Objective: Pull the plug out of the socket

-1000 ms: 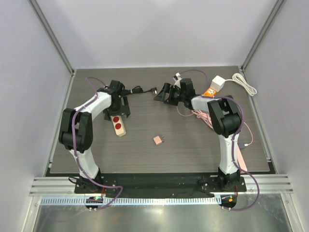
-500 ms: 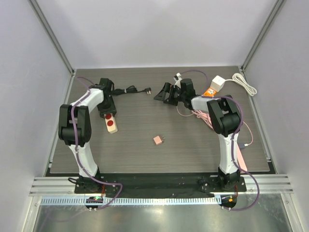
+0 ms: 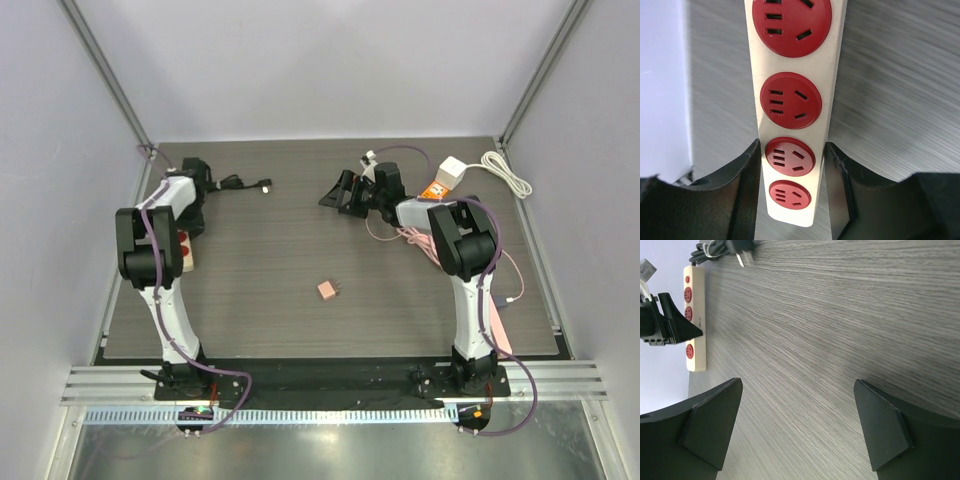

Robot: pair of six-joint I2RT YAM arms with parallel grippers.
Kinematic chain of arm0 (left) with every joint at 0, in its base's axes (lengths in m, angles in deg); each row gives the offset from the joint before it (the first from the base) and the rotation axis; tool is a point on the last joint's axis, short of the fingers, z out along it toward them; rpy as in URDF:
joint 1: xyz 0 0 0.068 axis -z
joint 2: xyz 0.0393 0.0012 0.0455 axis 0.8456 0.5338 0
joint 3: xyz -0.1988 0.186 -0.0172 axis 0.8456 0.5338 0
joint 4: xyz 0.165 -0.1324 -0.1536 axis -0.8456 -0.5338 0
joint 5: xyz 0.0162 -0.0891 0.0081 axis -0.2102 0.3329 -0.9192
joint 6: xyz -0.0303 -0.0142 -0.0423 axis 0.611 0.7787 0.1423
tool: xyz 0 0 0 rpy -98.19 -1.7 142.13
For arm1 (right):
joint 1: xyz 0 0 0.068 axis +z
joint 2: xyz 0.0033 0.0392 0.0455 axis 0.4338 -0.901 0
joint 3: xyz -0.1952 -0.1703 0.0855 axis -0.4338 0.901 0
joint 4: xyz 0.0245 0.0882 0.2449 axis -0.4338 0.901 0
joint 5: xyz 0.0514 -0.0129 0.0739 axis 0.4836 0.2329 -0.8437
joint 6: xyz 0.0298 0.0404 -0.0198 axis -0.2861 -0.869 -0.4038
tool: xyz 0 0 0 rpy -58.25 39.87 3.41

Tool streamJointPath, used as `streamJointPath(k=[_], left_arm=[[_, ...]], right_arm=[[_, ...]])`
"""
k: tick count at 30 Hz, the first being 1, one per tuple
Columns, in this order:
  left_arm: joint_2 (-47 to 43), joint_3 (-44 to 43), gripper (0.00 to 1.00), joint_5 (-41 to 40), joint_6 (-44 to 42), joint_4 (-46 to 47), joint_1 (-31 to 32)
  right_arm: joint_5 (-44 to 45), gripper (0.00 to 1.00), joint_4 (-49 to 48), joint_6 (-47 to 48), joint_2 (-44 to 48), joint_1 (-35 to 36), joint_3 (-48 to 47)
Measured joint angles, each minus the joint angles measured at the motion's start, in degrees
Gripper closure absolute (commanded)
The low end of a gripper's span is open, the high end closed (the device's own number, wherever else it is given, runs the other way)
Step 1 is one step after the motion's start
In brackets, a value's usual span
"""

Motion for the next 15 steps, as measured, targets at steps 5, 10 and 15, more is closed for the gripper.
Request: streamJointPath(k=[5,10,15], left_arm=[[0.09,0.13,0.58,-1.57,-0.17,0.68,-5.88],[0.37,-0.63,0.16,-1.75,0.61,0.11,-5.64],[-0.24,-0.74,0.08,-1.36,2.36,-0.02,-4.61]], right_arm=[[-0.44,0.0,-0.46,0.0,-0.52,0.0,-0.46],[-0.55,0.0,-0.22,0.24,-0.59,0.28,-0.7],[2.25,0.0,4.33,2.99,-0.59,1.44,-3.1]])
